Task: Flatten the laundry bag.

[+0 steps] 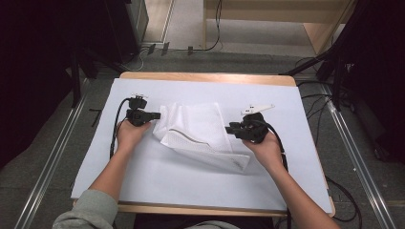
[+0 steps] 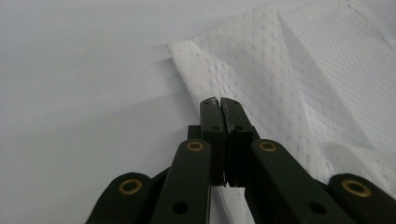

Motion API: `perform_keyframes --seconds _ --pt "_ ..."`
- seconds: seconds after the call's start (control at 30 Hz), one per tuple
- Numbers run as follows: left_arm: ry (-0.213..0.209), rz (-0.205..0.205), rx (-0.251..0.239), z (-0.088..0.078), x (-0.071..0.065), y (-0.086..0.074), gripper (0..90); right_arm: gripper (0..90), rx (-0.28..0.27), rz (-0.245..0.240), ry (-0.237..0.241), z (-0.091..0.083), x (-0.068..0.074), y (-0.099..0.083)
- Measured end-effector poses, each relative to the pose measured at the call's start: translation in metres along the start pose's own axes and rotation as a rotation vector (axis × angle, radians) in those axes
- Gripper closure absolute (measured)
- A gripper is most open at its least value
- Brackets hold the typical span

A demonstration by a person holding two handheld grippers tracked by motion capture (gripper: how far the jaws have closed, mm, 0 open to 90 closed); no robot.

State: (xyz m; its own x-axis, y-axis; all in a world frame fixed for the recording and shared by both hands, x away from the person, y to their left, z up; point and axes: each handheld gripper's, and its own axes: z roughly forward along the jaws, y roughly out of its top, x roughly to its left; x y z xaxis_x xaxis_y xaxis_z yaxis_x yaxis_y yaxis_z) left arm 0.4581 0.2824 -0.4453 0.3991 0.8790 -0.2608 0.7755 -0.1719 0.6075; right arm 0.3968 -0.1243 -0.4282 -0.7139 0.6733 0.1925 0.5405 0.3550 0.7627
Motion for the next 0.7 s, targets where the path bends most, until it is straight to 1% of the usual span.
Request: perform_keyframes --seconds 0.03,0.1,0.2,0.23,0.27,0.33,0.37,0.47,0.53,0.57,0.6,0.67,0.7 --pt "0.005 0.004 0.0 0.0 0.001 -0.001 90.0 71.1 0.018 0.007 -0.012 0.006 -0.004 0.0" --pt "0.009 0.0 0.008 -0.001 0.003 -0.001 89.8 71.1 0.035 0.02 -0.032 0.018 -0.012 -0.001" --pt "0.015 -0.004 0.003 -0.001 0.005 -0.004 89.1 69.1 0.036 0.051 -0.031 0.034 -0.021 0.0" --pt "0.01 -0.004 0.01 -0.002 0.006 -0.005 88.9 68.0 0.03 0.043 -0.033 0.036 -0.022 0.0" --pt "0.003 -0.013 0.005 -0.002 0.007 -0.006 87.9 65.9 0.025 0.031 -0.041 0.04 -0.023 0.0" --pt "-0.018 -0.021 0.007 -0.004 0.009 -0.007 86.8 65.1 0.052 0.015 -0.049 0.048 -0.025 0.004" --pt "-0.024 -0.019 0.01 -0.005 0.01 -0.008 85.6 64.8 0.06 0.007 -0.06 0.052 -0.026 0.006" --pt "-0.028 -0.013 0.014 -0.007 0.01 -0.008 79.8 60.5 0.065 0.029 -0.064 0.064 -0.032 0.008" --pt "-0.036 -0.009 0.005 -0.01 0.009 -0.009 74.8 58.3 0.066 0.05 -0.064 0.071 -0.034 0.006" --pt "-0.039 -0.006 0.005 -0.011 0.009 -0.009 72.7 58.5 0.061 0.044 -0.059 0.072 -0.034 0.006" --pt "-0.036 0.002 -0.007 -0.014 0.009 -0.01 70.7 58.7 0.061 0.047 -0.058 0.072 -0.033 0.006" --pt "-0.041 0.003 -0.012 -0.018 0.009 -0.01 66.1 59.6 0.069 0.035 -0.048 0.074 -0.03 0.007" --pt "-0.043 0.001 -0.018 -0.021 0.009 -0.011 64.4 59.9 0.068 0.008 -0.051 0.075 -0.028 0.007"
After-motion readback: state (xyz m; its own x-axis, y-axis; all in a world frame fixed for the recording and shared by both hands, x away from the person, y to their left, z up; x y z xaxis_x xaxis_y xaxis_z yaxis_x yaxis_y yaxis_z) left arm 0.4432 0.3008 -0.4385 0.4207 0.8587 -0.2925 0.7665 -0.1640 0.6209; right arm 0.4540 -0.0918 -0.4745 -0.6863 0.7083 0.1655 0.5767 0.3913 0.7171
